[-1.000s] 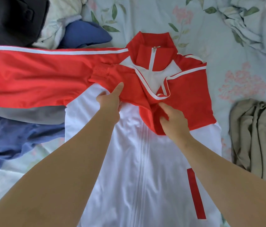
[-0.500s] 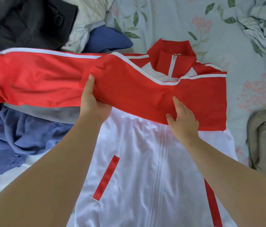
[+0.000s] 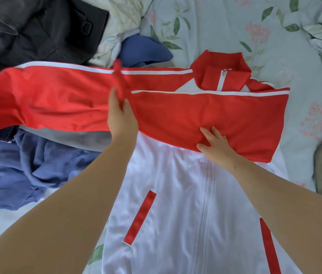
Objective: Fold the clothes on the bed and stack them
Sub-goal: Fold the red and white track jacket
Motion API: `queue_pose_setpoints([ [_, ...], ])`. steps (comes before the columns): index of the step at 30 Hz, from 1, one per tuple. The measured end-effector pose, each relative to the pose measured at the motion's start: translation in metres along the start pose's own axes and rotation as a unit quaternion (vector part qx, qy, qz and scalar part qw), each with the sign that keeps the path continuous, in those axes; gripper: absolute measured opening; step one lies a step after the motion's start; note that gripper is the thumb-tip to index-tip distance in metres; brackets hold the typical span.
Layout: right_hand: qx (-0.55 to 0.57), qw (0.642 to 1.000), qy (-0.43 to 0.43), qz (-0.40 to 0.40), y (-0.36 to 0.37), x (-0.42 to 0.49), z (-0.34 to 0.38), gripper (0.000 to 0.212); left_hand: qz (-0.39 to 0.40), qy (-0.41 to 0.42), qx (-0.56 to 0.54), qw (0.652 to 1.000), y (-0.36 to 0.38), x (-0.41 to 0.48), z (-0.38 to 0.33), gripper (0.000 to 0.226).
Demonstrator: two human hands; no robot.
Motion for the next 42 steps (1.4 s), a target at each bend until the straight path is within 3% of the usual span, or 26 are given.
queue_pose_setpoints([
  [3, 0.046, 0.999, -0.023, -0.018, -0.006, -0.001, -0.003, 0.062, 0.186, 0.180, 0.102, 0.961, 0.052, -0.031, -0.028, 0.047],
  [4, 0.056, 0.998, -0.028, -0.022, -0.006, 0.001, -0.005, 0.063, 0.266, 0.236, 0.155, 0.922, 0.072, -0.047, -0.026, 0.049],
  [7, 0.066, 0.997, -0.034, -0.018, -0.004, 0.002, -0.007, 0.065, 0.417, 0.320, 0.429, 0.735, 0.104, -0.081, 0.018, 0.050],
  [8, 0.066, 0.997, -0.034, -0.014, -0.003, 0.003, -0.008, 0.065, 0.427, 0.326, 0.465, 0.704, 0.103, -0.085, 0.026, 0.052],
  [9, 0.065, 0.997, -0.031, -0.010, -0.002, 0.003, -0.008, 0.065, 0.429, 0.336, 0.464, 0.698, 0.101, -0.087, 0.027, 0.052],
  [11, 0.076, 0.996, -0.029, -0.036, -0.005, 0.002, -0.006, 0.065, 0.435, 0.343, 0.409, 0.725, 0.094, -0.087, 0.022, 0.049],
  [13, 0.121, 0.982, -0.027, -0.140, -0.020, -0.008, 0.006, 0.063, 0.421, 0.326, 0.319, 0.784, 0.078, -0.081, 0.011, 0.045],
  [16, 0.101, 0.951, -0.084, -0.279, -0.033, -0.042, 0.062, 0.058, 0.320, 0.272, 0.257, 0.870, 0.034, -0.055, 0.006, 0.038],
  [19, -0.035, 0.952, -0.207, -0.224, 0.005, -0.064, 0.144, 0.057, 0.244, 0.178, 0.269, 0.915, -0.013, -0.029, 0.018, 0.031],
  [22, -0.089, 0.975, -0.186, -0.087, 0.061, -0.058, 0.176, 0.065, 0.165, 0.079, 0.245, 0.952, -0.065, -0.006, 0.033, 0.029],
  [24, -0.107, 0.983, -0.145, -0.046, 0.089, -0.052, 0.180, 0.070, 0.097, -0.016, 0.202, 0.974, -0.104, 0.007, 0.050, 0.025],
  [27, -0.110, 0.990, -0.092, -0.017, 0.113, -0.044, 0.179, 0.072, 0.003, -0.124, 0.156, 0.980, -0.153, 0.024, 0.082, 0.020],
  [29, -0.116, 0.991, -0.068, -0.007, 0.121, -0.039, 0.179, 0.072, -0.049, -0.179, 0.063, 0.981, -0.177, 0.036, 0.104, 0.016],
  [33, -0.130, 0.991, -0.022, 0.016, 0.126, -0.023, 0.184, 0.076, -0.080, -0.360, -0.161, 0.916, -0.193, 0.046, 0.143, 0.030],
  [35, -0.134, 0.991, -0.004, 0.025, 0.128, -0.019, 0.185, 0.080, -0.085, -0.377, -0.218, 0.896, -0.195, 0.056, 0.149, 0.045],
  [37, -0.137, 0.990, 0.008, 0.027, 0.128, -0.018, 0.184, 0.082, -0.099, -0.355, -0.232, 0.900, -0.205, 0.071, 0.151, 0.052],
  [42, -0.113, 0.993, 0.017, 0.001, 0.131, -0.018, 0.186, 0.083, -0.121, -0.294, -0.241, 0.917, -0.225, 0.096, 0.134, 0.035],
])
Point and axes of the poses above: each hand's wrist, its own x-axis towards the middle knuckle, its own y-axis out of the palm, z = x × y, the point moved 9 cm from there along x, towards the middle knuckle, and after that the axes turned 5 degrees about y, right-handed, at the moved point
